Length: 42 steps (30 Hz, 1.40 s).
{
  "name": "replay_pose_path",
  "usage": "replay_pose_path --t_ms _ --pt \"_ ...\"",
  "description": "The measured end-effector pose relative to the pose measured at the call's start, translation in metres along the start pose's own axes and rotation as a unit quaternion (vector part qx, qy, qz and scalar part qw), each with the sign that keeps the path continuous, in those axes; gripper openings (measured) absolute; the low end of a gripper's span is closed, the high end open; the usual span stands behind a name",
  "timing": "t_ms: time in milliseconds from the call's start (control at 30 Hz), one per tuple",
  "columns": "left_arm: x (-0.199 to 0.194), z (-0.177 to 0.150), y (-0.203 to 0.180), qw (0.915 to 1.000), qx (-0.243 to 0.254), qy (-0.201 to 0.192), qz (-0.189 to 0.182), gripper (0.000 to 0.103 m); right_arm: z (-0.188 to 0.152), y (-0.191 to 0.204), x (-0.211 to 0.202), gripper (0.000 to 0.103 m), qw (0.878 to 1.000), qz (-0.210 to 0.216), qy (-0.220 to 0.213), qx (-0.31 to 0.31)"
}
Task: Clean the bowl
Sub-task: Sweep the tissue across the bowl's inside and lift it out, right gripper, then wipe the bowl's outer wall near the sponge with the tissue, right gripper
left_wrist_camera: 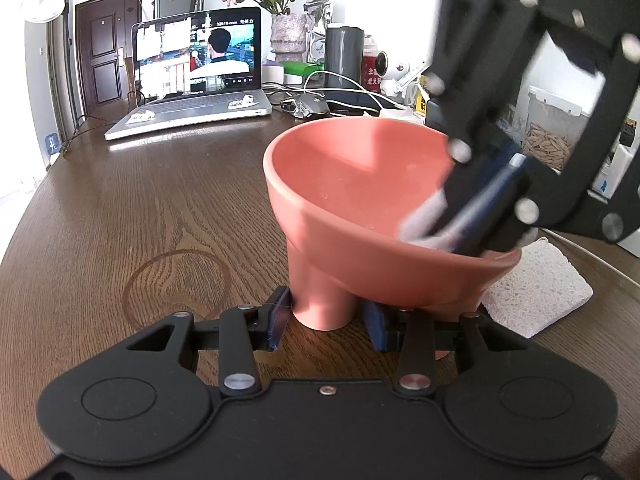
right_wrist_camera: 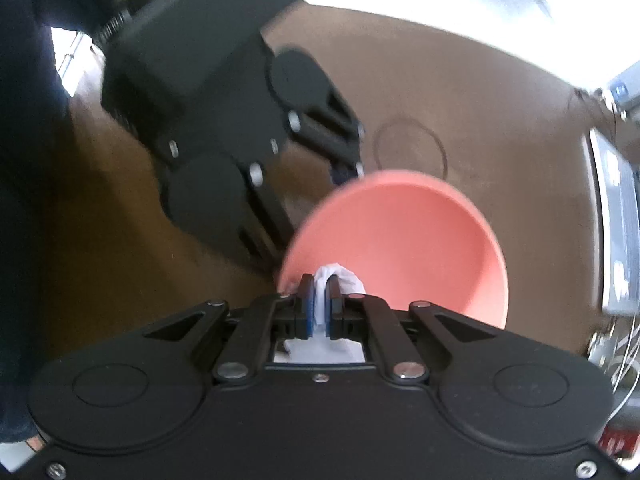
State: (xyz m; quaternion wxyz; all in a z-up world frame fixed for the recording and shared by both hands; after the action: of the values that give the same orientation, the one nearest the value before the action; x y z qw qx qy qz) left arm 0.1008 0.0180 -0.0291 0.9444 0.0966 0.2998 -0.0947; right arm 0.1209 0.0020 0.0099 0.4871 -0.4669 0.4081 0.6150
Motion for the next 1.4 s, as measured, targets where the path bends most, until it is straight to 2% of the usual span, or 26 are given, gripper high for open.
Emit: replay_pose_path --t_ms 200,400,567,700,900,1100,1400 --pt "0.0 0.0 -0.001 1.0 0.0 0.0 0.0 0.04 0.021 -0.009 -0.01 0.004 0.998 -0.032 -0.004 -0.05" --pt "-0.001 0.0 -0.001 1.0 0.0 0.0 0.0 0.04 0.026 -0.032 -0.012 0.004 0.997 -0.049 0.003 -0.061" --pt "-0.001 0.0 -0.001 1.0 0.0 0.0 0.0 0.04 0.003 -0.064 -0.026 0.004 0.997 -0.076 0.007 -0.021" --pt "-0.001 0.0 -0.002 1.0 0.0 0.0 0.0 0.04 -0.015 -0.075 -0.035 0.004 0.996 -0.087 0.008 0.011" --pt "-0.001 0.0 -0.001 1.0 0.0 0.0 0.0 0.04 -0.048 -0.084 -0.049 0.004 0.991 -0.099 -0.019 0.088" --pt "-0.001 0.0 0.0 1.0 -0.001 0.0 -0.001 0.04 -0.062 -0.092 -0.06 0.004 0.982 -0.119 -0.049 0.141" --pt "0.0 0.001 0.001 1.0 0.0 0.0 0.0 0.04 -0.064 -0.1 -0.073 0.004 0.971 -0.127 -0.097 0.177"
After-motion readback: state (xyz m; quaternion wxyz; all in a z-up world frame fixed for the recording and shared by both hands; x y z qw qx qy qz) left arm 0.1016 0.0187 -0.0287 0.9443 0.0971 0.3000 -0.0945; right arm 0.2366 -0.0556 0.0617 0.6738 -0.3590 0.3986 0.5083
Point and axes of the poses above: each gripper's, at about its wrist camera, not at the fingertips, and x roughly the way its jaws point, y to its left, z to its top, the point moved 4 cm from there along x, roughly the way its jaws point, and after that the axes turned 15 degrees about z, right-handed, at the moved point
